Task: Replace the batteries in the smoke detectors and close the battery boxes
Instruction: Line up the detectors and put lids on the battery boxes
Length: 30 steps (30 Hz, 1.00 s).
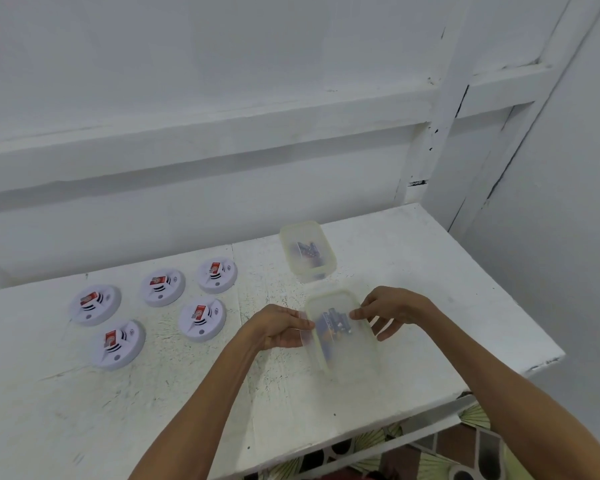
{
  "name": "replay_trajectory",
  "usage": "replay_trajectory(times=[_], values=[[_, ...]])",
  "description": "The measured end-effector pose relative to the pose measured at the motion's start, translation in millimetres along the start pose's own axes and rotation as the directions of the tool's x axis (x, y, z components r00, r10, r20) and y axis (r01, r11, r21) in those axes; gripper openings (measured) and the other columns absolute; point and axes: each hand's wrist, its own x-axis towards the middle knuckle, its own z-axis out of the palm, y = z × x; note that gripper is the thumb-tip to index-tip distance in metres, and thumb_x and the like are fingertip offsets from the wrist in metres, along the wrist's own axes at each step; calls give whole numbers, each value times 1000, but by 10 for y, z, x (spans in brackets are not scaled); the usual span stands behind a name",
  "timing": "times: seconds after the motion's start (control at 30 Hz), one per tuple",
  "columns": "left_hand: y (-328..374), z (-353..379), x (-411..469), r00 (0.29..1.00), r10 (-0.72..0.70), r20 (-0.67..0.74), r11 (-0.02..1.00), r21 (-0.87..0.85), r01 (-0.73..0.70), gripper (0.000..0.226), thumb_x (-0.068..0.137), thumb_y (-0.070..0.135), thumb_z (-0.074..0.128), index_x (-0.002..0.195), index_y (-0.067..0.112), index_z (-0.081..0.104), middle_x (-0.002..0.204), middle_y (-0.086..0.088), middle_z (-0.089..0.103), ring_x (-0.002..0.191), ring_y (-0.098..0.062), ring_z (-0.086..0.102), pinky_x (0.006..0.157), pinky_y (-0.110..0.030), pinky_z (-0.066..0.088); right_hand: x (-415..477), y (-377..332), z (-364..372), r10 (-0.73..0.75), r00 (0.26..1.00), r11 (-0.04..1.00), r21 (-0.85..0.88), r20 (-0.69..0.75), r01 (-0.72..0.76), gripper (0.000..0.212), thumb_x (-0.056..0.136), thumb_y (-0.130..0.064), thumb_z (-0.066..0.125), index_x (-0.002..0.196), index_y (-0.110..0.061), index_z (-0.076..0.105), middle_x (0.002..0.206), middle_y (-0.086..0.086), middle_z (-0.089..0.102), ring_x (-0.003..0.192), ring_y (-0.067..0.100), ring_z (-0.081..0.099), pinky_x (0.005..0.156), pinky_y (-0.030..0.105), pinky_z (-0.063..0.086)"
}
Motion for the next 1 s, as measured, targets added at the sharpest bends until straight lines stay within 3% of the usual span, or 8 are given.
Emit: replay_trajectory(times=[0.33, 0.43, 0.53, 0.67, 0.77, 0.9, 1.0], values=[[-36, 104, -24, 998, 36, -58, 999, 27, -34, 10, 88, 0, 78, 94, 5, 72, 88, -9, 78, 74, -21, 76, 67, -34, 64, 26, 71, 21, 24, 1000, 984, 177, -19, -20, 42, 80, -23, 83, 110, 3, 69, 103, 18, 75, 93, 32, 73, 81, 44, 61], [-15, 125, -17, 995, 28, -96, 1000, 12, -27, 19, 87, -4, 77, 106, -7, 72, 95, -16, 78, 71, -22, 77, 62, -32, 63, 24, 91, 41, 18, 999, 973, 231, -50, -6, 40, 80, -19, 82, 110, 4, 69, 100, 18, 75, 82, 28, 74, 75, 39, 63], [17, 167, 16, 988, 52, -144, 997, 58, -44, 25, 87, -9, 74, 111, -17, 69, 102, -24, 75, 69, -22, 75, 59, -32, 63, 42, 119, 47, 27, 997, 961, 276, -72, -6, 40, 80, -17, 82, 111, 4, 70, 99, 18, 76, 85, 29, 75, 81, 41, 62], [55, 189, 36, 986, 80, -145, 978, 203, -49, 23, 91, -5, 70, 111, -16, 66, 101, -24, 72, 74, -25, 73, 71, -39, 66, 39, 60, 62, 30, 996, 976, 219, -89, -10, 36, 83, -17, 79, 110, 6, 70, 99, 19, 75, 89, 32, 74, 83, 43, 61], [84, 244, -15, 986, 81, -148, 934, 356, -23, 17, 95, 9, 69, 106, -3, 65, 101, -18, 67, 80, -25, 68, 73, -38, 66, 36, -21, 80, 19, 993, 993, 115, -118, -5, 32, 88, -19, 75, 107, 6, 70, 99, 19, 75, 85, 31, 74, 78, 41, 62], [13, 261, 1, 926, 240, -291, 871, 486, -73, 36, 80, 28, 88, 82, 3, 61, 78, -14, 68, 56, -20, 69, 52, -25, 57, 64, -48, 124, -11, 981, 998, 66, -193, 24, 28, 89, -20, 73, 107, 1, 70, 101, 17, 73, 87, 30, 74, 67, 39, 63], [-53, 286, 20, 906, 283, -313, 883, 453, -120, 33, 76, 20, 91, 70, -6, 71, 67, -15, 74, 62, -25, 76, 68, -32, 63, 55, -41, 165, -22, 971, 998, 60, -239, 38, 26, 89, -20, 73, 107, -2, 69, 100, 16, 72, 84, 27, 73, 60, 34, 61]])
